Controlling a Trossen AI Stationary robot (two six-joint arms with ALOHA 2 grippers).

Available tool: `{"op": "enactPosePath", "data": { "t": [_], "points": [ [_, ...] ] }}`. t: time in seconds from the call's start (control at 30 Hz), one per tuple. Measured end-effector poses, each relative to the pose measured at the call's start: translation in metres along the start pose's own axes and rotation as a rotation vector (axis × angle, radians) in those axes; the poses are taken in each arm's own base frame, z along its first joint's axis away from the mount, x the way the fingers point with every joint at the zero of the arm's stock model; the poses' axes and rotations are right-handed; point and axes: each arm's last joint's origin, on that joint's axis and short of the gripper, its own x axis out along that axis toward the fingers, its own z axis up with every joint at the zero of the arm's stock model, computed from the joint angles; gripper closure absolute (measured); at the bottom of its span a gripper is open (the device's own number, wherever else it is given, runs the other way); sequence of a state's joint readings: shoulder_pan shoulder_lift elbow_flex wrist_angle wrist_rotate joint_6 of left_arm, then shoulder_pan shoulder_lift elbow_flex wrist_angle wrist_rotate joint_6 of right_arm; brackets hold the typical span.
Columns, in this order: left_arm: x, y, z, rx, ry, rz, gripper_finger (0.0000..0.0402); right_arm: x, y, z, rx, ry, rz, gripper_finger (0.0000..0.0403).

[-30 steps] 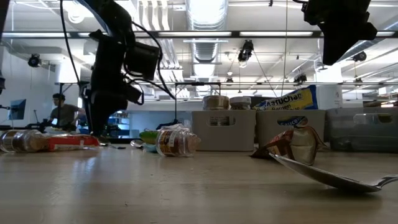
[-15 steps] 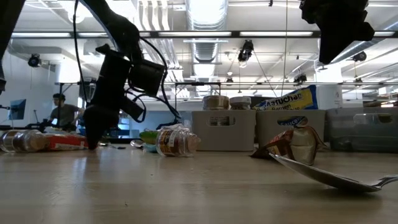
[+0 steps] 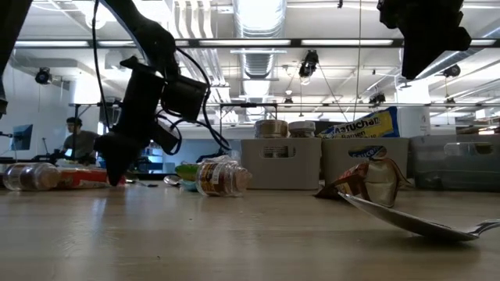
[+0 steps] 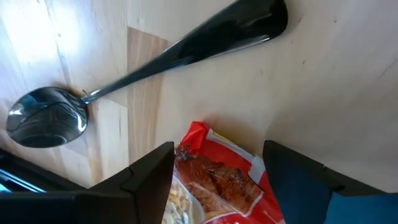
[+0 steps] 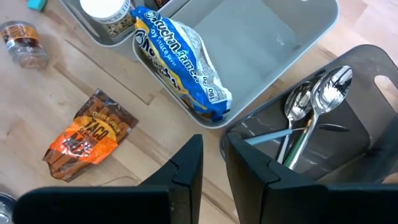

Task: Pick & Place Food Item
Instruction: Put the red noodle pack into the right gray bin

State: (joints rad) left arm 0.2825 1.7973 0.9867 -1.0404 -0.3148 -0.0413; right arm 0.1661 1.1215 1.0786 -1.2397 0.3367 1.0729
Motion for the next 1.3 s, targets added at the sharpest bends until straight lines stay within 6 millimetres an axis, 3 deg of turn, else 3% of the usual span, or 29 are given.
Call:
{"op": "enactPosePath", "data": {
  "t": [0.13, 0.67, 0.97, 1.3],
  "points": [
    [0.0, 0.0, 0.0, 0.007, -0.004, 0.0, 0.0178, 0.0, 0.0, 0.0, 0.0, 0.0, 0.001, 0.0338],
    [0.012, -0.006, -0.008, -0.054, 0.036, -0.1, 0.0388, 0.0, 0.001, 0.0, -0.008, 0.001, 0.007, 0.0338],
    [0.007, -0.006, -0.007, -0.078, 0.066, -0.151, 0.04, 0.0, 0.001, 0.0, -0.007, 0.001, 0.015, 0.0338],
    [-0.028, 0.0, -0.014, -0.176, -0.016, -0.245, 0.0401, 0.0, 0.002, 0.001, -0.019, -0.002, 0.02, 0.0338]
  ]
}}
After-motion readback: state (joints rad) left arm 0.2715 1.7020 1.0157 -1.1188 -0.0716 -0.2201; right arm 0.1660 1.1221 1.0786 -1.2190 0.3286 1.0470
